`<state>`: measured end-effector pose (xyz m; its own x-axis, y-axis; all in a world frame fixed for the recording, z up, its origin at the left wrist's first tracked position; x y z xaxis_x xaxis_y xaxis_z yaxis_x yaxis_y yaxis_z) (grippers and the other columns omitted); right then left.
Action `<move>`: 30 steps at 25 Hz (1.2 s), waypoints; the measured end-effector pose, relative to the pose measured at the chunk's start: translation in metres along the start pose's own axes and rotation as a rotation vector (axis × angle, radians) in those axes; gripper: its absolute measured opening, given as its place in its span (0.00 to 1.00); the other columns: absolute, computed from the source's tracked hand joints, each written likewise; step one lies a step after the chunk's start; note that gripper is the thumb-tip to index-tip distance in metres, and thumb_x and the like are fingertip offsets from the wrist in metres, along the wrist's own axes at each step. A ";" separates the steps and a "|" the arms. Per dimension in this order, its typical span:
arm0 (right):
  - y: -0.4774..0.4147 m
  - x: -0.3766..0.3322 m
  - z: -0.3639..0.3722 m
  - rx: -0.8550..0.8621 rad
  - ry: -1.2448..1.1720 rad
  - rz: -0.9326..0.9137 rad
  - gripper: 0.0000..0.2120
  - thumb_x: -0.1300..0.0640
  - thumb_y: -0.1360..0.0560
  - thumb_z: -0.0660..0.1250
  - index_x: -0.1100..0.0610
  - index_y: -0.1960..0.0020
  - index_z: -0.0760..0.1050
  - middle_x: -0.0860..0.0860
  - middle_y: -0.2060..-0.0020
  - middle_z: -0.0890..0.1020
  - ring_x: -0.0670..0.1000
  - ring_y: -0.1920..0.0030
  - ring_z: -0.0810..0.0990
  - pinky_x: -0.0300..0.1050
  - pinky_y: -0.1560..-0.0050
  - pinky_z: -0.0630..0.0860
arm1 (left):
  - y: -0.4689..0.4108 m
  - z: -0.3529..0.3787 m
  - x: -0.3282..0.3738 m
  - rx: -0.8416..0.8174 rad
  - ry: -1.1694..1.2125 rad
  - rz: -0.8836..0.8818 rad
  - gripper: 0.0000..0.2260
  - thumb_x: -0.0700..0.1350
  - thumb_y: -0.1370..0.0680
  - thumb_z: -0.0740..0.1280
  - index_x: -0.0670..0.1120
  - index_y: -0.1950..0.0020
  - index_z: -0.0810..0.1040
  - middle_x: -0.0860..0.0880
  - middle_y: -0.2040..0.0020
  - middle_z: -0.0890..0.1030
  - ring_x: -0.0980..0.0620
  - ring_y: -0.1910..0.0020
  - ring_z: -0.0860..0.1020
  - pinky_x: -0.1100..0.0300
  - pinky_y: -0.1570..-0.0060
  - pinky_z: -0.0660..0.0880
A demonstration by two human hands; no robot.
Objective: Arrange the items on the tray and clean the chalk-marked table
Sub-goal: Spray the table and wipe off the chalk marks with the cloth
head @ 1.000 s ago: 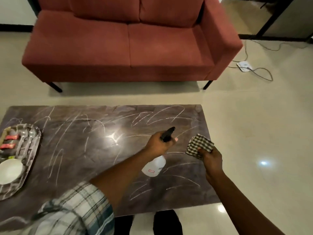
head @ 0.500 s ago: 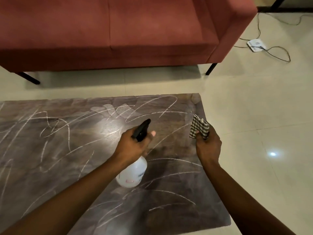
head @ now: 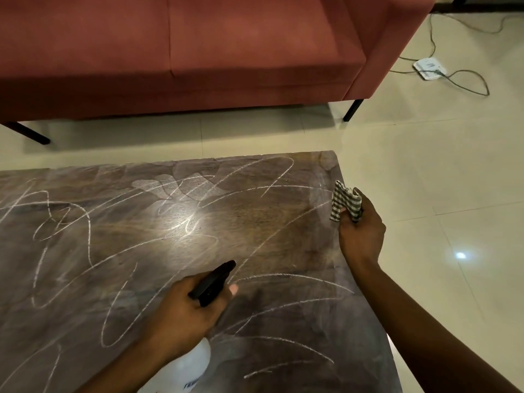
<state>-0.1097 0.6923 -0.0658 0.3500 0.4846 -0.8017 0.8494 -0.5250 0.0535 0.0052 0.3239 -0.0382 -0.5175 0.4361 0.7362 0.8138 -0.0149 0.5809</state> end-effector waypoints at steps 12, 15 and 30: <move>-0.077 0.016 -0.004 0.079 -0.008 -0.026 0.23 0.61 0.19 0.68 0.50 0.26 0.78 0.47 0.33 0.84 0.48 0.34 0.82 0.42 0.30 0.75 | -0.053 0.066 0.063 -0.067 -0.128 0.083 0.19 0.63 0.23 0.72 0.48 0.60 0.79 0.53 0.73 0.74 0.55 0.72 0.75 0.57 0.65 0.71; -0.094 0.018 -0.003 0.073 0.023 -0.053 0.23 0.61 0.20 0.68 0.48 0.26 0.78 0.47 0.33 0.84 0.48 0.33 0.82 0.41 0.31 0.74 | -0.065 0.068 0.075 -0.060 -0.062 0.086 0.17 0.62 0.23 0.72 0.49 0.59 0.81 0.48 0.71 0.78 0.52 0.71 0.78 0.56 0.65 0.74; 0.129 0.067 0.049 -0.750 0.671 -1.064 0.26 0.55 0.13 0.53 0.54 0.15 0.60 0.57 0.18 0.66 0.58 0.16 0.59 0.58 0.15 0.53 | -0.037 0.015 0.051 -0.079 0.097 -0.069 0.19 0.64 0.29 0.72 0.79 0.39 0.78 0.51 0.53 0.89 0.50 0.71 0.84 0.58 0.60 0.83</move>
<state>0.0039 0.6229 -0.1417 -0.6245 0.7401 -0.2495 0.7472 0.6591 0.0851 -0.0475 0.3598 -0.0276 -0.5977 0.3494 0.7216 0.7542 -0.0602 0.6538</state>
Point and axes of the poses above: each hand's wrist, its own y-axis away from the middle knuckle, its own z-axis out of the palm, x = y × z, the point moved 8 cm from there along -y, towards the middle knuckle
